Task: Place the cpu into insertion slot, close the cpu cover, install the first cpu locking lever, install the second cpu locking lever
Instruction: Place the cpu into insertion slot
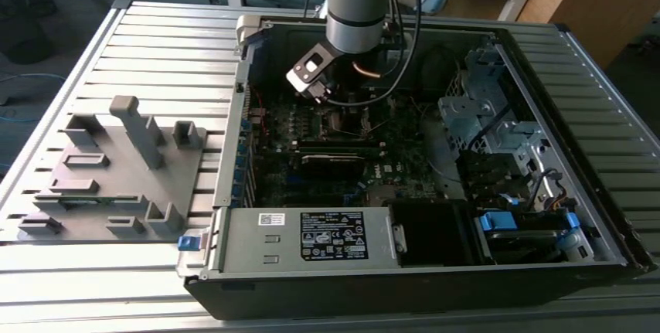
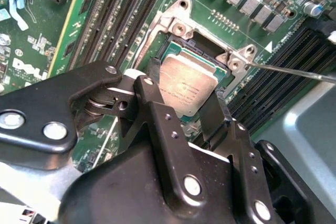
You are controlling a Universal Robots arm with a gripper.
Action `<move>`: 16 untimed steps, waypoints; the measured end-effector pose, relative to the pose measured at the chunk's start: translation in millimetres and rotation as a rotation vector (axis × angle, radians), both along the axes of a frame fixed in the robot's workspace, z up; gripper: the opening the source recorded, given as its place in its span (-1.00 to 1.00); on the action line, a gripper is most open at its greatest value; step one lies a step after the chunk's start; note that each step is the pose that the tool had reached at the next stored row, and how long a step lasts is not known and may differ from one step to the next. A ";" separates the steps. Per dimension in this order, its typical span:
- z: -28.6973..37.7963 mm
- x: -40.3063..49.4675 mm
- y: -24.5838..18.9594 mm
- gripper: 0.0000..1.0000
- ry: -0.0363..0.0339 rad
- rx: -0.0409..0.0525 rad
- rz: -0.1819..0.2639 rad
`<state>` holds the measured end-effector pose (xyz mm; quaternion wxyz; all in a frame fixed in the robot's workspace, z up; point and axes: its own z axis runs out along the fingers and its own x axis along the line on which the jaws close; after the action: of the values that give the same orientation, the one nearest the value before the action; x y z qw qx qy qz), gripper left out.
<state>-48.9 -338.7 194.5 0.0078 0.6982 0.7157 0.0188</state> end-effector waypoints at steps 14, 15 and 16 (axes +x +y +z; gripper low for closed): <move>-1.6 -0.1 0.0 0.07 0.0000 0.0000 0.000; -1.6 -0.1 0.0 0.07 0.0000 0.0000 0.000; -1.6 -0.1 0.0 0.07 0.0000 0.0000 0.000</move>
<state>-49.0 -338.7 192.9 0.0078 0.6981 0.7157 0.0188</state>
